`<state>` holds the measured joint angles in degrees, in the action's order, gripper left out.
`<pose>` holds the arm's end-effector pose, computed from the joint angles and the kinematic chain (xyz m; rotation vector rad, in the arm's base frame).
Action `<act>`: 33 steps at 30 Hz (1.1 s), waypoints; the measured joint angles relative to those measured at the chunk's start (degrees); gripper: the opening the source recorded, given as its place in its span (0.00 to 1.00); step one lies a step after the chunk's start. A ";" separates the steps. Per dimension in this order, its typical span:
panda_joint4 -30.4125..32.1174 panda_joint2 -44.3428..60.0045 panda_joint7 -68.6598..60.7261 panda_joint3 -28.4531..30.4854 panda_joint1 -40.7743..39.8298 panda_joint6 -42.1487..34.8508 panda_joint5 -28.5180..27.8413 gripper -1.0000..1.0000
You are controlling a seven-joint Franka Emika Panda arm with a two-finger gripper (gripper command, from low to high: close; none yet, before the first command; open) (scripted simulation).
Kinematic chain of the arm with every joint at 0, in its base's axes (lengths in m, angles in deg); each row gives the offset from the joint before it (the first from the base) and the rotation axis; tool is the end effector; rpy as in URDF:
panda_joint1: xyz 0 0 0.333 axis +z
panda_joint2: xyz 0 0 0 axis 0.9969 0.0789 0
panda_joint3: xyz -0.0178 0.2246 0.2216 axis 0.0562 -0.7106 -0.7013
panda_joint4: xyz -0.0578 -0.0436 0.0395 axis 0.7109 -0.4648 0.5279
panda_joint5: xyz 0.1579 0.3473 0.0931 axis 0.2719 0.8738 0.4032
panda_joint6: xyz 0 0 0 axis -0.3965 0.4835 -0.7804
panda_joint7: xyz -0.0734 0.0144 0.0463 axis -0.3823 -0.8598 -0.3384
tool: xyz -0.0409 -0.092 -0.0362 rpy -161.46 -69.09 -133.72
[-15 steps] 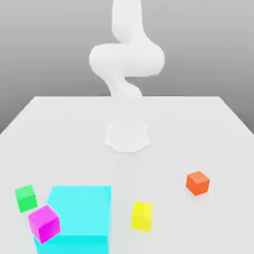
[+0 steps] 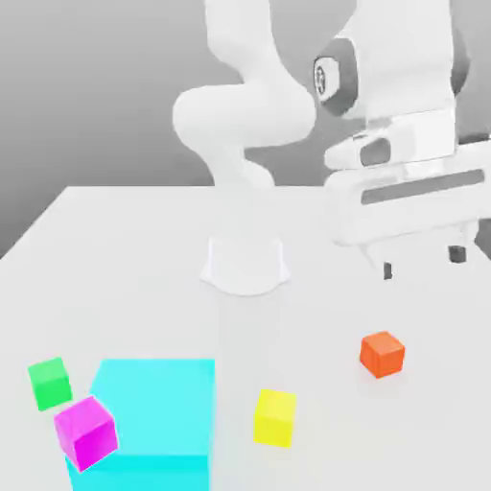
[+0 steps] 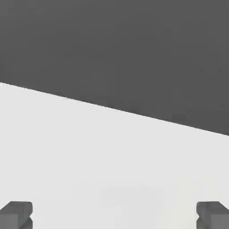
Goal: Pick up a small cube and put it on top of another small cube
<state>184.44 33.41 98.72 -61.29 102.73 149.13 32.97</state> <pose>0.3565 0.2007 0.3021 -2.8982 0.7056 -0.1936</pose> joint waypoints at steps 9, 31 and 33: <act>7.20 18.08 16.26 0.41 6.17 13.74 -18.09 0.50; 5.36 12.42 6.45 4.60 8.53 6.25 -10.07 0.00; 2.17 12.73 1.91 7.62 6.97 3.25 -9.82 0.00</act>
<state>186.61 46.13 100.63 -53.66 109.71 152.38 23.15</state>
